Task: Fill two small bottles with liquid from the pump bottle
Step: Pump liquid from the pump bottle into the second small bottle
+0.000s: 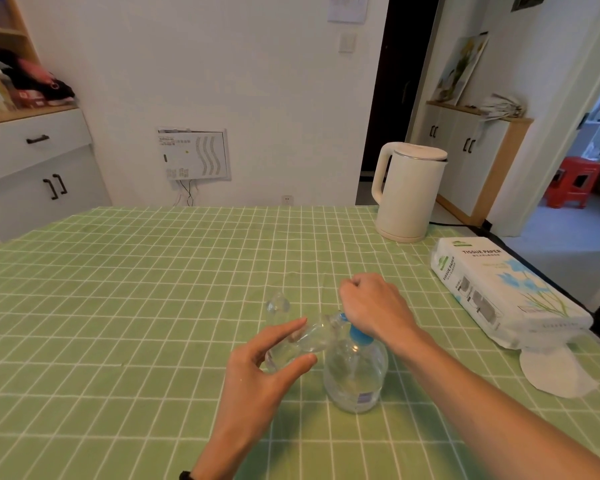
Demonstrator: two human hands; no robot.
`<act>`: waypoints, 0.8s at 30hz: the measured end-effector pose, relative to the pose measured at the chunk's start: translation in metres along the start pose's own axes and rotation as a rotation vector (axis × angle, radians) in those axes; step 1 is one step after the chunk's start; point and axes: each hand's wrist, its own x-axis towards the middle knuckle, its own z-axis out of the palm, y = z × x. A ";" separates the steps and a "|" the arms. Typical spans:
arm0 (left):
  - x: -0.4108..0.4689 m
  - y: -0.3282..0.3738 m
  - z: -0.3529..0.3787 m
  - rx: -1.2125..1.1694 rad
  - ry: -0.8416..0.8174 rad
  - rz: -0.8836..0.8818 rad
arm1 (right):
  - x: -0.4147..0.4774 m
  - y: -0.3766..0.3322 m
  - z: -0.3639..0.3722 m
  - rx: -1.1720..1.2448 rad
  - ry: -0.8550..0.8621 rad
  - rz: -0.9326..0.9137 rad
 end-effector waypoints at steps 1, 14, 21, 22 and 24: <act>0.000 0.000 0.000 -0.003 -0.001 0.000 | -0.001 0.000 0.000 0.002 -0.002 0.000; -0.001 0.006 -0.001 -0.020 -0.004 -0.010 | 0.000 -0.008 -0.013 -0.041 -0.019 -0.021; 0.001 0.001 0.000 -0.025 0.007 0.016 | 0.000 -0.002 -0.004 -0.003 -0.006 -0.008; 0.000 0.000 0.000 -0.019 0.005 0.017 | -0.001 -0.001 -0.003 -0.003 -0.010 -0.010; 0.000 -0.001 0.000 -0.006 -0.001 0.017 | -0.002 0.001 -0.001 -0.006 -0.009 -0.008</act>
